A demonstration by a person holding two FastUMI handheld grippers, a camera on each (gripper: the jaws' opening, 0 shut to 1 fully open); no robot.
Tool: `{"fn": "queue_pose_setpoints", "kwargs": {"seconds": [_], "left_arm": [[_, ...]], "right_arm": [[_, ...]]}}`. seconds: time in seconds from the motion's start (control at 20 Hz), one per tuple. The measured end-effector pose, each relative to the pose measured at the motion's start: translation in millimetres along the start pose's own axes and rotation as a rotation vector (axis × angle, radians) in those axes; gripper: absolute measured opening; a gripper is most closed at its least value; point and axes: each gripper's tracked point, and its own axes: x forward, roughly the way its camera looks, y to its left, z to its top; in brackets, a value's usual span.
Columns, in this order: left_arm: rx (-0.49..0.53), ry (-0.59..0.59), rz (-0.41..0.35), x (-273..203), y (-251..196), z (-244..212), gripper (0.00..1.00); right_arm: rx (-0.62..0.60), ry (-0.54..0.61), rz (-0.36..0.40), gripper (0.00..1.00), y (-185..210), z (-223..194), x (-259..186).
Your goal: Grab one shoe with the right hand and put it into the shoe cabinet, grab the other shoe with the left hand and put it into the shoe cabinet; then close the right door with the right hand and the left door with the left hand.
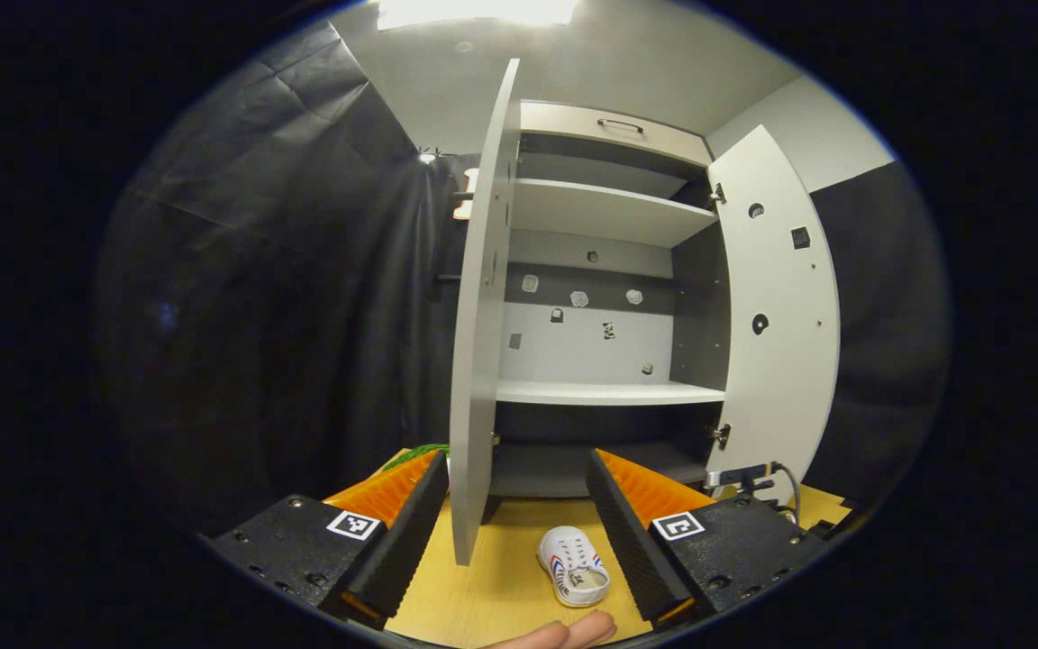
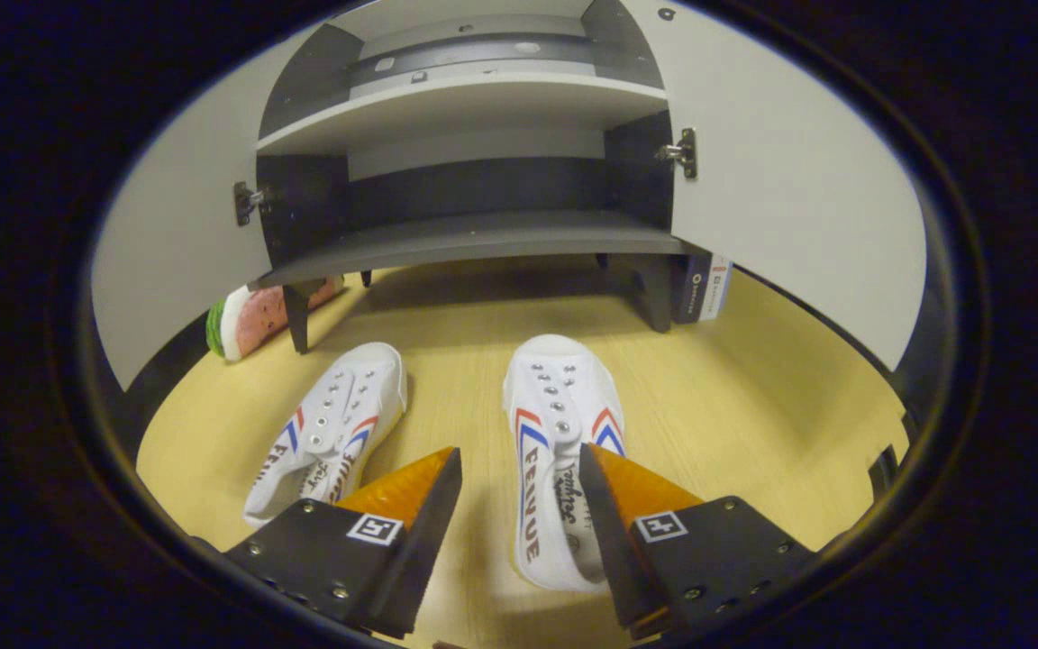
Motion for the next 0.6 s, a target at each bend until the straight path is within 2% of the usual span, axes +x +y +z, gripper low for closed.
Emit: {"fn": "queue_pose_setpoints", "kwargs": {"seconds": [0.15,0.2,0.3,0.35,0.4,0.45,0.5,0.55,0.6], "left_arm": [[0.016,0.015,-0.029,-1,-4,-10,0.94],[0.017,0.019,-0.032,-1,-4,-12,0.94],[0.009,0.033,-0.039,0,-6,-18,0.94],[0.002,0.045,-0.042,0,-6,-22,0.94],[-0.003,0.055,-0.044,2,-6,-25,0.94],[-0.006,0.058,-0.044,2,-5,-27,0.95],[-0.007,0.059,-0.041,3,-3,-29,0.94],[-0.005,0.059,-0.040,4,-3,-30,0.94],[-0.002,0.058,-0.042,4,-3,-30,0.94]], "right_arm": [[-0.052,0.021,0.042,0.78,6,-6,12],[-0.040,0.013,0.034,0.76,7,-2,12],[0.013,0.003,0.009,0.78,5,2,16],[0.019,-0.003,-0.037,0.76,-6,3,21],[0.057,-0.012,-0.049,0.51,-12,7,25],[0.101,-0.018,-0.026,0.26,-7,10,34],[0.131,-0.033,0.020,0.26,-3,13,40],[0.158,-0.010,0.061,0.16,-1,12,42],[0.181,-0.036,0.098,0.05,0,17,39]]}}
